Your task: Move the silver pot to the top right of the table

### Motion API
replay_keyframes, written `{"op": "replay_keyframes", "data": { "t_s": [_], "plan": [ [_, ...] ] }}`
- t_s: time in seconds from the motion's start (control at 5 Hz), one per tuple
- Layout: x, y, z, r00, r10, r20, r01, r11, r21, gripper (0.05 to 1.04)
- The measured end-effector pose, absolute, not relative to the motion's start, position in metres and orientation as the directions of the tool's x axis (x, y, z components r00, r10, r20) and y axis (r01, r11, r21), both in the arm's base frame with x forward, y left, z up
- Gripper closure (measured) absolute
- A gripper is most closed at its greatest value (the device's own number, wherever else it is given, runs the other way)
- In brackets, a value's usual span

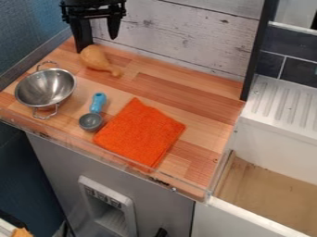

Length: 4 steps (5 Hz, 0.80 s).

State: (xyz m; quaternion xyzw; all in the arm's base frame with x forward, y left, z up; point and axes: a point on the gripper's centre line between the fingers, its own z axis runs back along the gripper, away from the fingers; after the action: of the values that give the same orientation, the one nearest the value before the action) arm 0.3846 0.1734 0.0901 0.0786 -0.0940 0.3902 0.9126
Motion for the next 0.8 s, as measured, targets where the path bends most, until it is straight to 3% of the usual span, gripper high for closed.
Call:
{"op": "replay_keyframes", "data": {
  "t_s": [0.4, 0.8],
  "plan": [
    [0.372, 0.176, 0.065, 0.679, 0.718, 0.152, -0.733, 0.677, 0.072, 0.083],
    [0.343, 0.202, 0.08, 0.666, 0.725, 0.175, -0.738, 0.675, 0.009, 0.082]
  ]
}}
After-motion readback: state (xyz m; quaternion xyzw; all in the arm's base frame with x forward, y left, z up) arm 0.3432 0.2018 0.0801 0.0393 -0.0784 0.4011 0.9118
